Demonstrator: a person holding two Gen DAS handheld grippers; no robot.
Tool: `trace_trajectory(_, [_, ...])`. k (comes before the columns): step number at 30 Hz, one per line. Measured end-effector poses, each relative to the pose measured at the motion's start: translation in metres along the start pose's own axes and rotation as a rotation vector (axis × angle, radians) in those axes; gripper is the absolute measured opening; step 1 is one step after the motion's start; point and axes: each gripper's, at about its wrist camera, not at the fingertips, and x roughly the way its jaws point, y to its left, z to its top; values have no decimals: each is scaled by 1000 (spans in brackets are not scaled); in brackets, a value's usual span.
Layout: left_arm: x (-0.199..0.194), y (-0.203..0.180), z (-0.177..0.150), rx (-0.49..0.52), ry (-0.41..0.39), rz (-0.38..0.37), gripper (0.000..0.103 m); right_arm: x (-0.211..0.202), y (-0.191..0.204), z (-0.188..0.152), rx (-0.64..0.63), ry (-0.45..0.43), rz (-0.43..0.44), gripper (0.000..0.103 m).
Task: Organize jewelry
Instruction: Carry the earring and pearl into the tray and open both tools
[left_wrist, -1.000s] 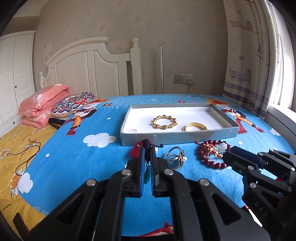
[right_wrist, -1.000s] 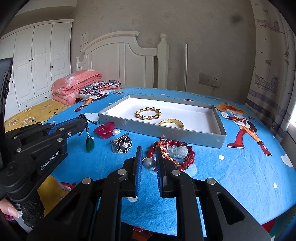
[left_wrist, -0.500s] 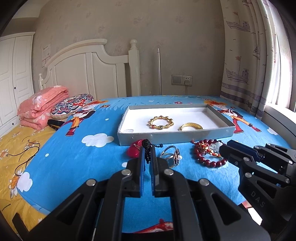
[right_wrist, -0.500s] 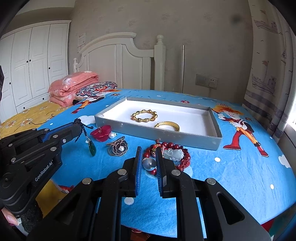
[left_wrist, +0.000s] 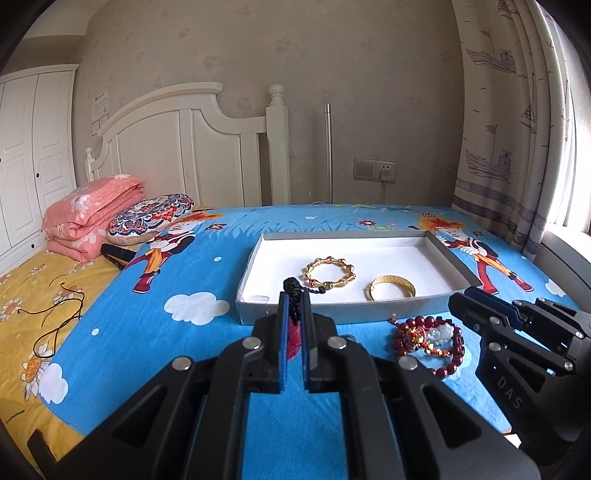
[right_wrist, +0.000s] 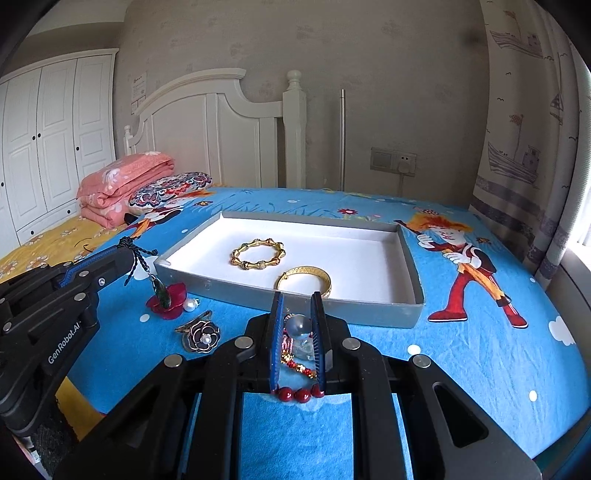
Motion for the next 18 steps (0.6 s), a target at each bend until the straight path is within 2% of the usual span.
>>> trace_trajectory(9, [31,-9,41,20,-11,-21,6,32,-11,32,-8,27,-16,14])
trace_trajectory(13, [56,-9,67,7,16,-36,6,54,-16,51,-15,56,-19,14])
trace_trajectory(18, [93,-10,83,11,61,-3,6,81,-25,70,2,88,-42,14])
